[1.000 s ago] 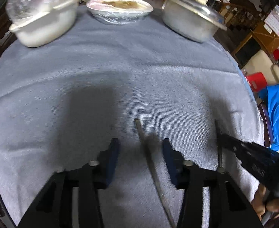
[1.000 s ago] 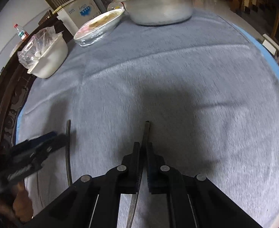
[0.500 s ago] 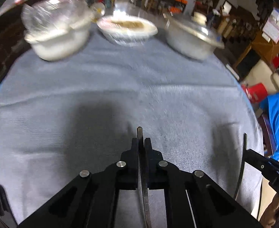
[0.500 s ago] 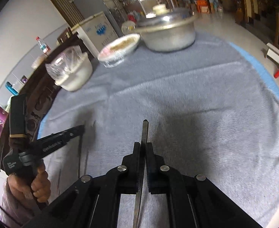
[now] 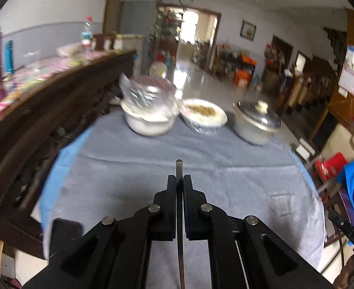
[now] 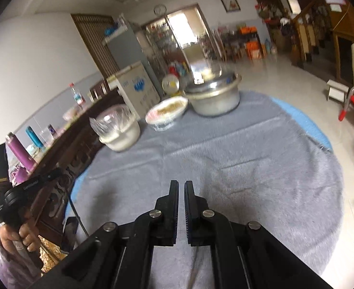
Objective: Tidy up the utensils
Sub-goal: 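Lift the chopsticks in both tools and carry them over the dark cup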
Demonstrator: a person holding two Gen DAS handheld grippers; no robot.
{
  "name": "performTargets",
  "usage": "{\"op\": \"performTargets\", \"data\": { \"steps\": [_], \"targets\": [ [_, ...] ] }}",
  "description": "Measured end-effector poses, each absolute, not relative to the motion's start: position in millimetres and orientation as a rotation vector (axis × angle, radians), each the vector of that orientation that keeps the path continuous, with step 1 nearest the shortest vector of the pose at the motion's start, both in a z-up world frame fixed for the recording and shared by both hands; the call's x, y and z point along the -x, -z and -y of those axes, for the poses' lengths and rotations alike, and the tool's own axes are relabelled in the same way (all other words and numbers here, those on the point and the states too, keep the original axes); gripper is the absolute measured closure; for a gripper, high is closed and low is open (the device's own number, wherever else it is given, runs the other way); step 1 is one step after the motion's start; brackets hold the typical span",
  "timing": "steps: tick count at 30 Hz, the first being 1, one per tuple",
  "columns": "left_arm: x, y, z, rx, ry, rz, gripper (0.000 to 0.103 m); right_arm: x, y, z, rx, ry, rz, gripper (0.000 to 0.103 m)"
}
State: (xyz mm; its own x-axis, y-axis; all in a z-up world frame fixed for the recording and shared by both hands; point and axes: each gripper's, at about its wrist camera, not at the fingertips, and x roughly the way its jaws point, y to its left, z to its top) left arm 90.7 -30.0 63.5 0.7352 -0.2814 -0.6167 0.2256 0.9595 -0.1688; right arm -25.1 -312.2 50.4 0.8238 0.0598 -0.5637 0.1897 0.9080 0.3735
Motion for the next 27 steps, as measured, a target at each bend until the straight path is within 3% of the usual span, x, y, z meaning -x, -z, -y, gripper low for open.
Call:
{"op": "performTargets", "data": {
  "steps": [6, 12, 14, 15, 16, 20, 23, 27],
  "targets": [
    [-42, -86, -4, 0.143, 0.231, -0.587, 0.098, 74, -79, 287, -0.387, 0.102, -0.463, 0.098],
    [-3, -95, -16, 0.162, 0.235, -0.536, 0.098, 70, -69, 292, -0.414, 0.124, -0.566, 0.096],
    [4, -94, -15, 0.151, 0.241, -0.526, 0.098, 48, -49, 308, -0.449, 0.138, -0.666, 0.079],
    [6, -92, -14, 0.148, 0.246, -0.53, 0.098, 33, -36, 317, -0.472, 0.132, -0.725, 0.059],
    [8, -89, -15, 0.15, 0.249, -0.535, 0.098, 21, -23, 325, -0.492, 0.138, -0.768, 0.046],
    [14, -82, -16, 0.161, 0.258, -0.553, 0.098, -28, 17, 349, -0.494, 0.196, -0.903, 0.048],
    [23, -82, -18, 0.148, 0.248, -0.537, 0.098, -65, 46, 358, -0.491, 0.224, -1.002, 0.065],
    [33, -85, -22, 0.151, 0.237, -0.511, 0.098, -101, 73, 352, -0.446, 0.273, -1.112, 0.071]
  ]
}}
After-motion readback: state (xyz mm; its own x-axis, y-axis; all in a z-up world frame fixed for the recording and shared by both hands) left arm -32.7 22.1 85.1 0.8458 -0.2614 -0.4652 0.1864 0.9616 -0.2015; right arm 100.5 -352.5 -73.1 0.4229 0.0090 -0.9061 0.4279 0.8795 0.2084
